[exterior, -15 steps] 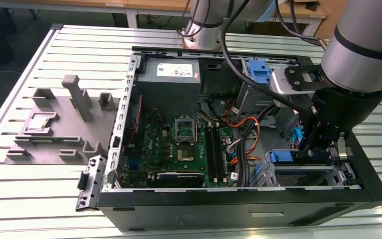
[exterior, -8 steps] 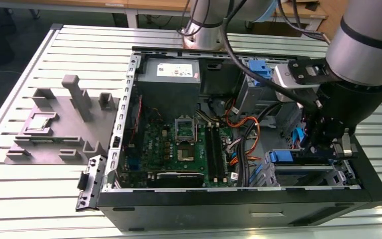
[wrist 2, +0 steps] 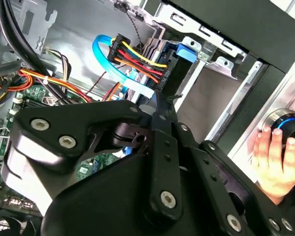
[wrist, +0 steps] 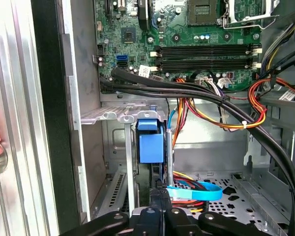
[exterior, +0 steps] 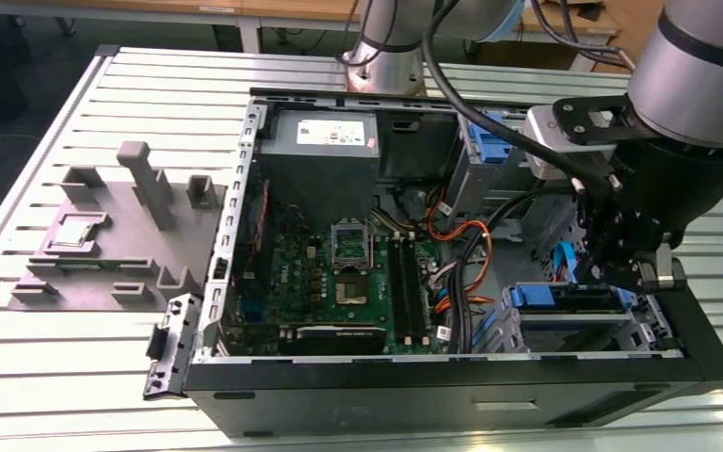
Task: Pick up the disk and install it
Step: 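Insert the second disk wire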
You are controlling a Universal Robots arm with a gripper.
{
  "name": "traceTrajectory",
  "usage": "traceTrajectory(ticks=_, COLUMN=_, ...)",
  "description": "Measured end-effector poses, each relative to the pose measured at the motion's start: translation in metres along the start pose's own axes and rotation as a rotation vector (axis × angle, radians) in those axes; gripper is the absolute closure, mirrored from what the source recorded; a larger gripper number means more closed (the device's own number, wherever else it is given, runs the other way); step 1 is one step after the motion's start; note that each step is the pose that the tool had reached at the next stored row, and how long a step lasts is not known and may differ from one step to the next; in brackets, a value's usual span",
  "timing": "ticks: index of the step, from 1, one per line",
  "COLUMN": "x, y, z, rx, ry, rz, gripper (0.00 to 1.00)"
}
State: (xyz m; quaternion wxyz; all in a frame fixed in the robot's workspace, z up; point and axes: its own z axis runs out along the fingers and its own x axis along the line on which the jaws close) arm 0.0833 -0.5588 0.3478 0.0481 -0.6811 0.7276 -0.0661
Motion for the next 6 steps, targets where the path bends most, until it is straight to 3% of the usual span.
traceTrajectory(ticks=6, x=0.0000, y=0.0000, z=-0.0001, rx=-0.0009, ry=0.0001, rz=0.000, gripper=0.90)
